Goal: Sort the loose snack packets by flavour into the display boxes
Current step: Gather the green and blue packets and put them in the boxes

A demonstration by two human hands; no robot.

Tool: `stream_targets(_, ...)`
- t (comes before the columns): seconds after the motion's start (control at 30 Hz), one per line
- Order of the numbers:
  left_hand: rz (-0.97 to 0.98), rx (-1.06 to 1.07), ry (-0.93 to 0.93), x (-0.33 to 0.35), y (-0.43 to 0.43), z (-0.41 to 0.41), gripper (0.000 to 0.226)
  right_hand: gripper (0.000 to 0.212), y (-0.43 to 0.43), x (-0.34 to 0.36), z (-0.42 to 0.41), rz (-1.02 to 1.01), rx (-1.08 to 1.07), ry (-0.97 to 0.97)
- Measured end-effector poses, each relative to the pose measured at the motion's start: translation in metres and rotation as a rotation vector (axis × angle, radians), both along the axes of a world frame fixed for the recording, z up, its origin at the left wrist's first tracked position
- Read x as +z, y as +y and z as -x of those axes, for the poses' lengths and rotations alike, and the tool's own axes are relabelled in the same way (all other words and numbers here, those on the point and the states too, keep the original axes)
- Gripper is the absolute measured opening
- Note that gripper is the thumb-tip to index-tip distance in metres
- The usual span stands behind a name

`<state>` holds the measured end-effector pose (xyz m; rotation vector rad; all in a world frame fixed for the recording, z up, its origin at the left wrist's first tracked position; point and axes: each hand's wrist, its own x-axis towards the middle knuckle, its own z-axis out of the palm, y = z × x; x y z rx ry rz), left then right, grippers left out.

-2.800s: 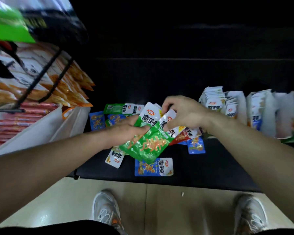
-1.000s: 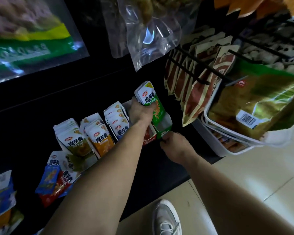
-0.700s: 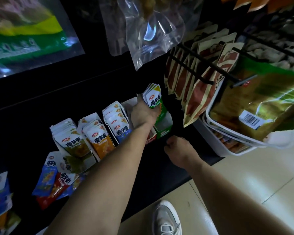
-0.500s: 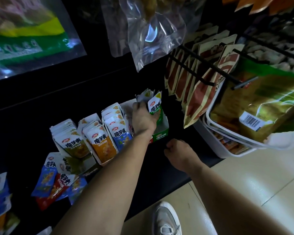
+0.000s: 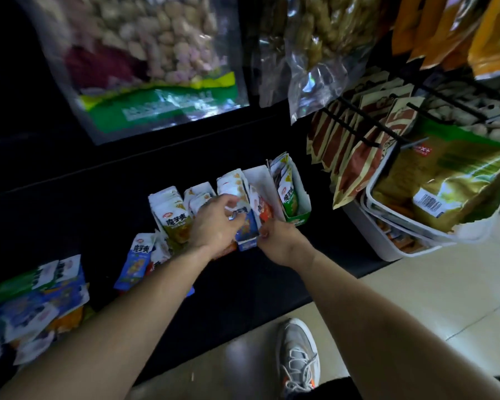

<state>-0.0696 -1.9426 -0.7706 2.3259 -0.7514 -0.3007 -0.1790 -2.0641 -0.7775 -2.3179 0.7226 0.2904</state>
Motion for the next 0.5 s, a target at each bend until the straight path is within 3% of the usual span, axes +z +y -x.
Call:
stream_targets(0.23,-0.216,0.145,0.213,0.015,0.212,0.001,0.055,0.033,0.117,0.045,-0.016,-0.02,0.233,0.003)
stream_targets(0.3,-0.272,0.199,0.249,0.014,0.27,0.003,0.052,0.025,0.154,0.05,-0.023,-0.035,0.326,0.007)
stream_targets(0.4,-0.402,0.24,0.232,0.014,0.346,0.006,0.05,0.04,0.201,0.047,-0.038,0.021,0.429,0.054)
stream_targets(0.5,-0.441,0.309,0.278,0.01,0.403,0.006,0.053,0.038,0.243,0.036,-0.052,0.048,0.475,0.087)
